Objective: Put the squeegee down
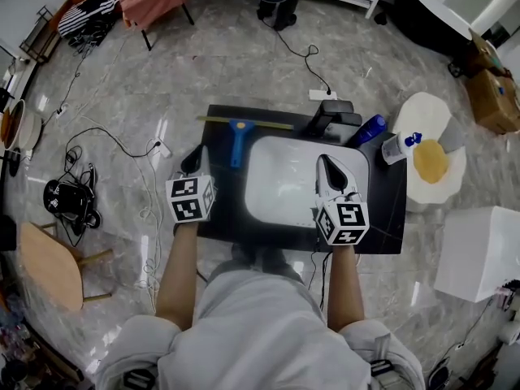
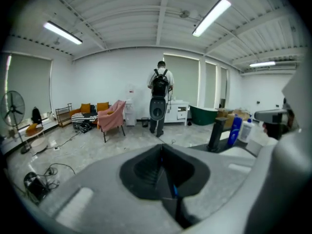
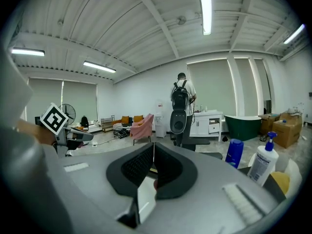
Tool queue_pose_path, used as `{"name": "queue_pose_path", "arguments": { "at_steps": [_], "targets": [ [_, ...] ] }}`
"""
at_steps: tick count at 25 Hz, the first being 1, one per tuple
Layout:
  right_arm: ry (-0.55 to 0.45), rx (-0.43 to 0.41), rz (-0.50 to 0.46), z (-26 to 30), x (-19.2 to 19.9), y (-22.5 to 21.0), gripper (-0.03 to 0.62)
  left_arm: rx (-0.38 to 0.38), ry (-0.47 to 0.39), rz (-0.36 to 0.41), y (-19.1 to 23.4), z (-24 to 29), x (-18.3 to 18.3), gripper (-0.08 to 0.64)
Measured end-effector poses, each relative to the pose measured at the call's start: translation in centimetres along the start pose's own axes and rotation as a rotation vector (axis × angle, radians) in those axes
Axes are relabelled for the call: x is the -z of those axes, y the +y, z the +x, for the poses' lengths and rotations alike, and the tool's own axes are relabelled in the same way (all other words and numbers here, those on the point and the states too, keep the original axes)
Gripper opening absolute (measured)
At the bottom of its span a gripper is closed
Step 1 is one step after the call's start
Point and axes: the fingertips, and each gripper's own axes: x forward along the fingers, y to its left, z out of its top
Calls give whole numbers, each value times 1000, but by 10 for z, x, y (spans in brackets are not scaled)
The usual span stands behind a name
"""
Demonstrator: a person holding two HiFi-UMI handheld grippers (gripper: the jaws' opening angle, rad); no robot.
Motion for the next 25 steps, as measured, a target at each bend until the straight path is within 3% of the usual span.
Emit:
{"name": "queue_pose_path", "arguments": {
  "at_steps": [25],
  "targets": [
    [-80, -35, -52, -34, -47, 40, 5, -56, -196, 12, 35, -107, -62, -2]
  ]
}}
